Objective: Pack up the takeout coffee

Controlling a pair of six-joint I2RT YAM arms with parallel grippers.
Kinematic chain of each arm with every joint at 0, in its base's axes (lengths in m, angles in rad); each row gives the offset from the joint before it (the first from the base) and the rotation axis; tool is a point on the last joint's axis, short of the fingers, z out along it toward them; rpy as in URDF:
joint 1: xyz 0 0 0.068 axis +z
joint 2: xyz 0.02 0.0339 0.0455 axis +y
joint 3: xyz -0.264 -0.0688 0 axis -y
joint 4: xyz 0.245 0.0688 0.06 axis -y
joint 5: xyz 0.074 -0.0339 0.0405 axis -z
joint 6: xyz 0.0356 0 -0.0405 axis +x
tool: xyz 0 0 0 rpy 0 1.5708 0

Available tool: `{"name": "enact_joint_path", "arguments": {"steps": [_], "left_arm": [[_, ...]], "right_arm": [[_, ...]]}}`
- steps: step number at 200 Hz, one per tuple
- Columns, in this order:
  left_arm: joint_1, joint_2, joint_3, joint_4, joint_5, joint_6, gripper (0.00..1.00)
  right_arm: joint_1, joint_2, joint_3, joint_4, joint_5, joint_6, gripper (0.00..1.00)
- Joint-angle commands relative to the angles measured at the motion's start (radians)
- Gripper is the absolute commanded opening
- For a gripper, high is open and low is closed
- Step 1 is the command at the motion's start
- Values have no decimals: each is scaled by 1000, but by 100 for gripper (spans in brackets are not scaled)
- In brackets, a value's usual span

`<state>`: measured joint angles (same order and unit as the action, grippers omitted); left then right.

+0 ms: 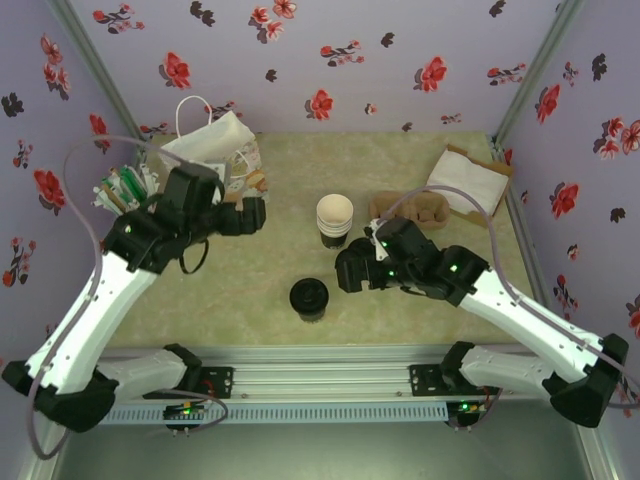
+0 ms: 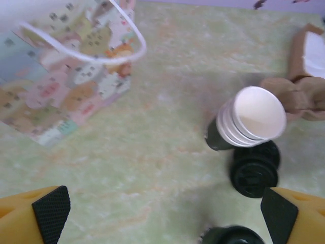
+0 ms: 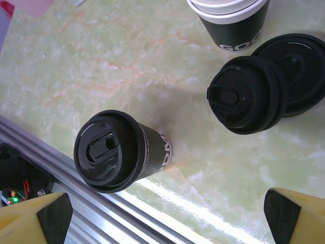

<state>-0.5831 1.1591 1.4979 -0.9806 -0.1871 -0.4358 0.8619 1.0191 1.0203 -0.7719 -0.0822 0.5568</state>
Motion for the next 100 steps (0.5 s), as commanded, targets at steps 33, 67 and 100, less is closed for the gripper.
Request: {"name": "enact_joint_path", "arguments": {"steps": [33,67,100], "left_arm": [[208,190,243,-88,50,215,96],[315,291,348,-104,155,307,90],[426,387,417,-119,332,340,83]], "right_arm": [[-11,-83,-56,-27,45,7,99],[-13,-107,-90,-19,39,18,99],[-13,-111,-116,3,27,30,99]]}}
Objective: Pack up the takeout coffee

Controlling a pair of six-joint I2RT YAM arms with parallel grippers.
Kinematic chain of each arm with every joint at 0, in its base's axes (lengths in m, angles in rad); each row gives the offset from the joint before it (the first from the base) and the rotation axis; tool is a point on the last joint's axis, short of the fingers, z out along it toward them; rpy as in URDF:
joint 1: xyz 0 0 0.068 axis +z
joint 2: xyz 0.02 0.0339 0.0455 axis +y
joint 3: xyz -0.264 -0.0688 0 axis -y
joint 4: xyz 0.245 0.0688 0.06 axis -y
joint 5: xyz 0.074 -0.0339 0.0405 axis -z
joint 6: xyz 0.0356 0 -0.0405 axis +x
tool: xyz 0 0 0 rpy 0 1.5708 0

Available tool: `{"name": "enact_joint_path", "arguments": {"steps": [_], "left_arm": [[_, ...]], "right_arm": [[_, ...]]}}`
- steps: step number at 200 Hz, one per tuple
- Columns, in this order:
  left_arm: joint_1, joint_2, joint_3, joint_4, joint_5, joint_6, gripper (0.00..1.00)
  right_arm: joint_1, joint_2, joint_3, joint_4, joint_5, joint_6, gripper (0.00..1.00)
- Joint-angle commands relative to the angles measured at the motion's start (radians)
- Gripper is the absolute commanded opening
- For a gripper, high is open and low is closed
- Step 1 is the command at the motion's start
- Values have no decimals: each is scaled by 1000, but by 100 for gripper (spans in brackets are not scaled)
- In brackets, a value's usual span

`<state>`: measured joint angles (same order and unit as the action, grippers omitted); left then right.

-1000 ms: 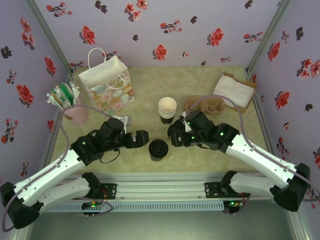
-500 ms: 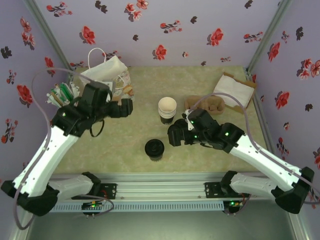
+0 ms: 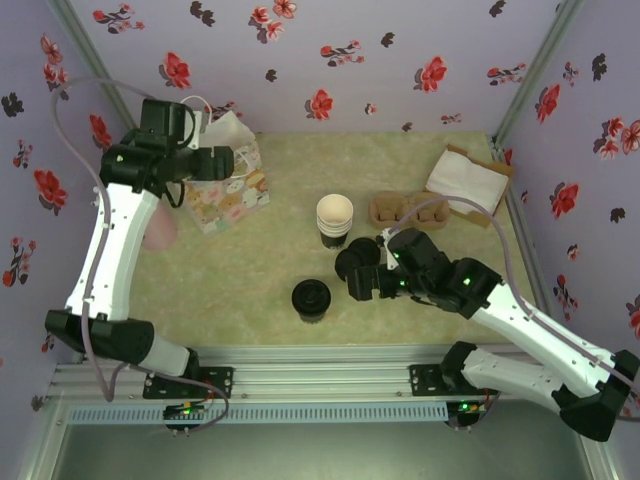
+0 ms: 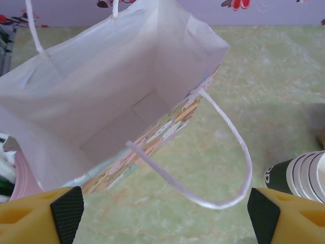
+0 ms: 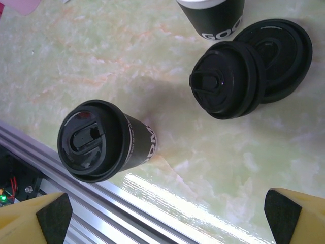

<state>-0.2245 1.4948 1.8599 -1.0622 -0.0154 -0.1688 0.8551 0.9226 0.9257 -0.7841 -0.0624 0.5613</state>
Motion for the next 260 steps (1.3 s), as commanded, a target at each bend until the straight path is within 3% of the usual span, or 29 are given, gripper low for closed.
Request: {"name": "enact_joint_path", "arguments": {"steps": [1,54,155,171,199,223,260], "left_arm": [[70,55,56,-38,165,74,83],[88,227,172,-117,284,114,72],[65,376,261,-160,166,130,53],[61,380,263,-157,158,129,47],[56,386,287,-168,154,92,26],[46,384,320,-190,151,45,19],[21,368,331,-230,131,-151,4]], "right_arm": [[-7,-14,-23,16,6,26,99],[-6,-26,-40,24,1,34,99],[-7,-45,-62,29,4,39,99],[-7,-47,-62,29,4,38,99],[-8,-52,-65,26,6,36,99],[-8,-59,-67,23,10,36,99],[-10,-66,-72,26,12,37,99]]}}
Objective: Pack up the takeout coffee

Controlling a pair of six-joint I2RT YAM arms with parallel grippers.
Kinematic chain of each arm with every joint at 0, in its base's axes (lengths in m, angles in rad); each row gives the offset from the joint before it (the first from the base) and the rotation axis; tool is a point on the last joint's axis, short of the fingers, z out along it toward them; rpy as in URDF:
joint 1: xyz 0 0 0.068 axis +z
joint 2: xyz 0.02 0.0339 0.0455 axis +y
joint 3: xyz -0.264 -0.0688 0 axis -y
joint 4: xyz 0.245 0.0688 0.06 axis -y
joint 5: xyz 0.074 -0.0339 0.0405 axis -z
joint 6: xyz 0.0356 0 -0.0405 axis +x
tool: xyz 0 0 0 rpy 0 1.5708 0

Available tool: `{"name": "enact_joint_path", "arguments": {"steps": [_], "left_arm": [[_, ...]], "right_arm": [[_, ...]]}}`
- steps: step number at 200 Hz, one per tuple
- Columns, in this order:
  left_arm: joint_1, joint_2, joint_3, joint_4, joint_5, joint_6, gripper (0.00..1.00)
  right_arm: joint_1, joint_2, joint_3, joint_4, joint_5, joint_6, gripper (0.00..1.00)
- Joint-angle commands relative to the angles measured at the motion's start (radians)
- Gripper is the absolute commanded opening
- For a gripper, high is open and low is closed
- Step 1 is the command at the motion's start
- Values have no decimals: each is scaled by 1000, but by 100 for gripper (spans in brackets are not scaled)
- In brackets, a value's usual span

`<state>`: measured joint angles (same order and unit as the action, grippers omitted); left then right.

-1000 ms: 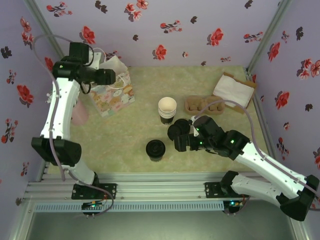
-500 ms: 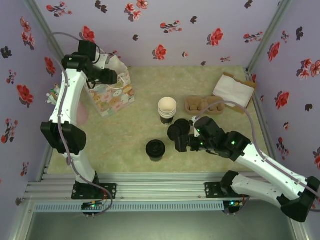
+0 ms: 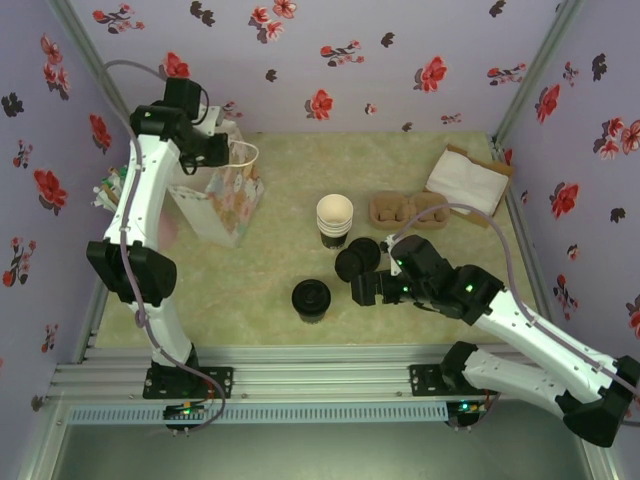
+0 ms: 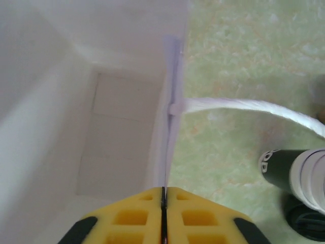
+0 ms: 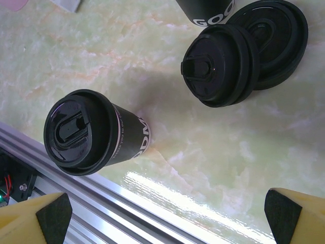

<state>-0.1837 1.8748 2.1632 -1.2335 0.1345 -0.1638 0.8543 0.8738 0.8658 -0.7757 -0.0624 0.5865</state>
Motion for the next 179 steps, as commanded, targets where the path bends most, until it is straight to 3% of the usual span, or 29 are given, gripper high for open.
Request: {"name": "enact_joint_path", "arguments": {"steps": [1,17,73,126,179], "left_arm": [[-22,-13,27,-61,-19,-163,4],[-57,-27,17,-70,-52,-272,0],[-254,-59,45,-161,-334,-648,0],[-370,-74,40,-187,-377,-878,0],[-421,-35,27,-214,-434,-973,0]], "right_arm": [[-8,-17,-13,17,12,11,99],[-9,-16,-13,18,11,12,99],[-11,-41,-29,16,15,15,99],[-12,-60,-40,13,19,16,99],[-13,-71,-52,12,17,10,99]]}}
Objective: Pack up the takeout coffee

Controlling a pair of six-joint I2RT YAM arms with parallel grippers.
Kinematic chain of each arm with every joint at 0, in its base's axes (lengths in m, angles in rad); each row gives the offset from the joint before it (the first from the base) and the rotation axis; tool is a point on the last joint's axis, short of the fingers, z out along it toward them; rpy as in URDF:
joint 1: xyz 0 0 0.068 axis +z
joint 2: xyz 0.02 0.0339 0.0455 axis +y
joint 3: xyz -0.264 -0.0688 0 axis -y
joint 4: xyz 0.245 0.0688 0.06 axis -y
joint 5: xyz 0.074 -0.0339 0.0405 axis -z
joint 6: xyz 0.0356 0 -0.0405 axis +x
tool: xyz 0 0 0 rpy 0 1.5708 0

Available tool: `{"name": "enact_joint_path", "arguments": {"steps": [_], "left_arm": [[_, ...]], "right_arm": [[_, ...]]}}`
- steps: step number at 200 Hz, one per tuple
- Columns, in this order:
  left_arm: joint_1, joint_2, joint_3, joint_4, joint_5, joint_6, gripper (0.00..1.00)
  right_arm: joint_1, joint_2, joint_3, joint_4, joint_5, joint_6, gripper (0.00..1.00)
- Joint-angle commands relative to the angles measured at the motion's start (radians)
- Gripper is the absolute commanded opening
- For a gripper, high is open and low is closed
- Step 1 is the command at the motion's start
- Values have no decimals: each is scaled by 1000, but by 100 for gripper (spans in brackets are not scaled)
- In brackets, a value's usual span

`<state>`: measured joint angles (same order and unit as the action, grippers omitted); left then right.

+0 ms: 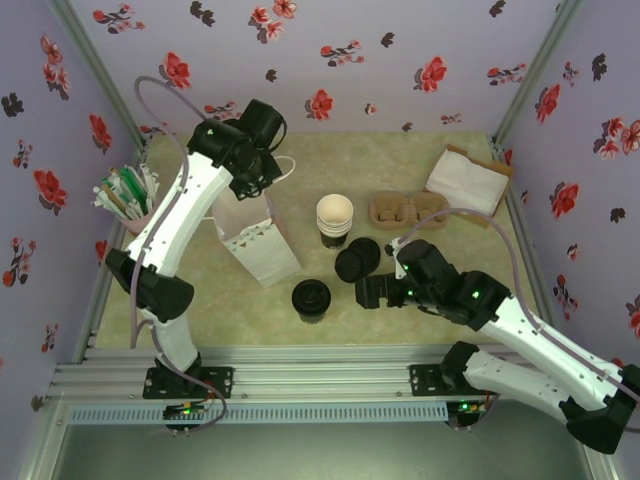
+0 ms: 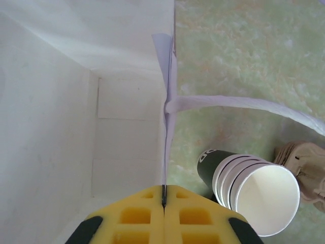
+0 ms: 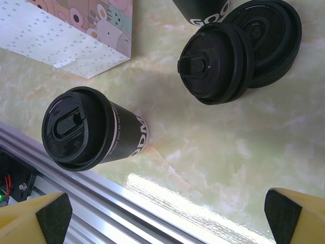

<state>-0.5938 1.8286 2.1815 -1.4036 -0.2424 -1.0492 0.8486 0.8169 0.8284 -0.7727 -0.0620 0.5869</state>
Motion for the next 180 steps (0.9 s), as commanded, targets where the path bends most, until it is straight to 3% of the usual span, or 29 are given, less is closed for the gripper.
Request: {"name": "enact_joint_path", "arguments": {"steps": [1,48,87,180], "left_arm": [[-12,12,9,-43,-57,-88,0],[-34,66,45,-29,-53,-93,0],[-46,110,119,-31,-31,-60,34],[-54,-42,25,67,-52,-12,84]], "right_arm": [[-8,-14,-14,9,17,9,99],[-12,-21,-19,8,21,4,99],[-15,-29,-23,-4,30,0,99],[-17,-32,12,-34,60,1,99]]}}
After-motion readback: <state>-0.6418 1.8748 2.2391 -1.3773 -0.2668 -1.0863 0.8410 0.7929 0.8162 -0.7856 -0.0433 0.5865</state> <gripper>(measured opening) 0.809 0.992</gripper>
